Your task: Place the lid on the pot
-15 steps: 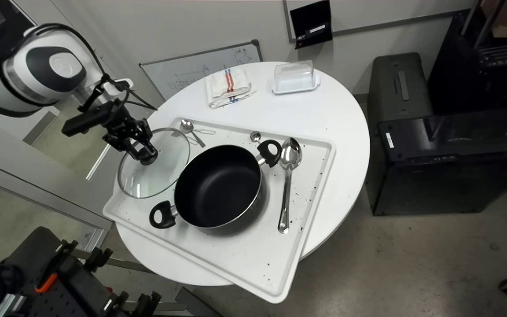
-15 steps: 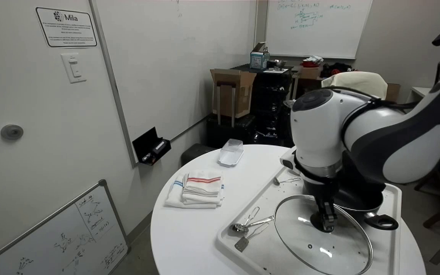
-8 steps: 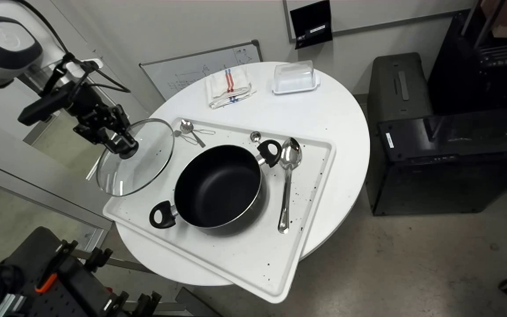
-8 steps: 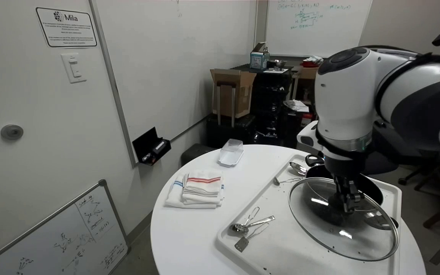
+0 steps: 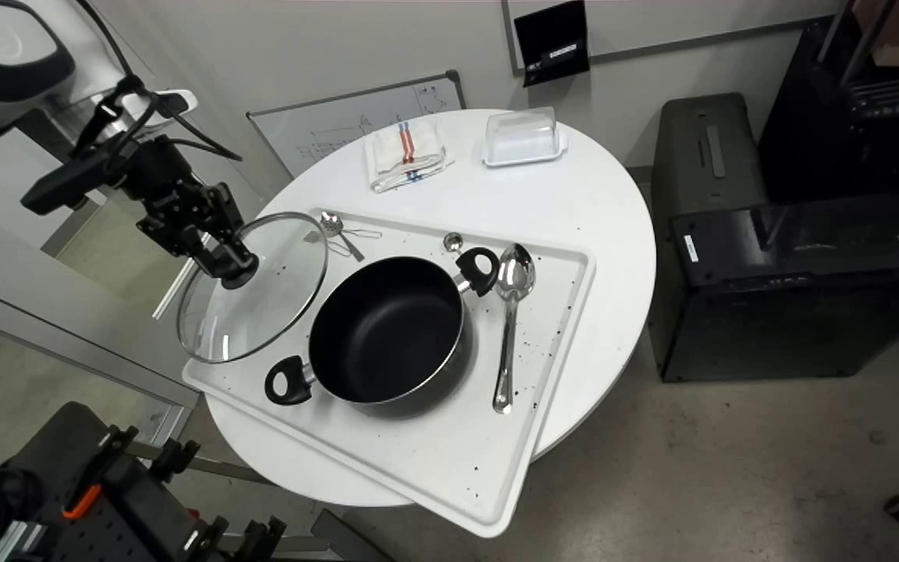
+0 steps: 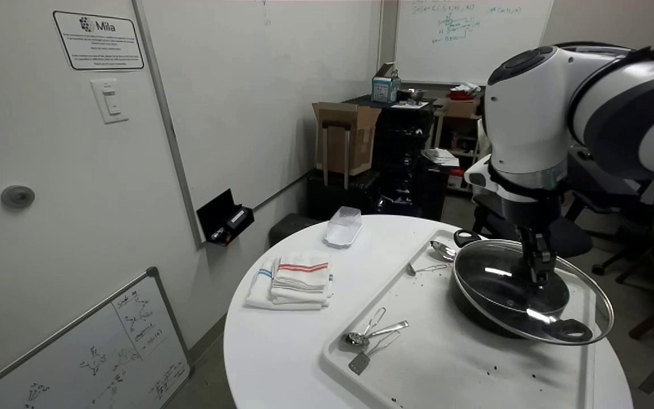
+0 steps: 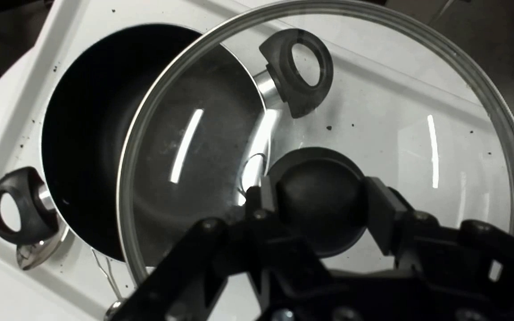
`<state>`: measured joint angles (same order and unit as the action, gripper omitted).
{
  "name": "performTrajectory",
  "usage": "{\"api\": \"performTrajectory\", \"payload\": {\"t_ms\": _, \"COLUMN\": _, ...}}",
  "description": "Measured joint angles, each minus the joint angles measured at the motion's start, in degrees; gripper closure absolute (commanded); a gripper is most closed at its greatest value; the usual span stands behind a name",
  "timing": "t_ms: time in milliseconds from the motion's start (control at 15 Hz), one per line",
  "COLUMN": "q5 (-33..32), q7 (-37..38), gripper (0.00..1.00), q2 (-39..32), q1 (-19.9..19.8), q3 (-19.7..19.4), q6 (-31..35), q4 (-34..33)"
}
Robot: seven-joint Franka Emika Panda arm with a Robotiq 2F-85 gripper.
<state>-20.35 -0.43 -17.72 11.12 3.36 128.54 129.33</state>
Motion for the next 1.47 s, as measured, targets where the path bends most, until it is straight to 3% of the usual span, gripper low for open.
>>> {"api": "performTrajectory", "payload": {"t_ms": 600, "q5": 0.1, "q7": -0.1, "gripper": 0.75, "q2": -1.0, "q1": -7.5, "q3": -3.6, "q6": 0.4, "q4": -0.1}}
{"api": "performTrajectory", "payload": {"t_ms": 1467, "q5": 1.7, "q7": -0.1, "gripper": 0.75, "q2": -9.8, "q1": -10.9, "q3": -5.1, "q6": 1.2, "q4": -7.0}}
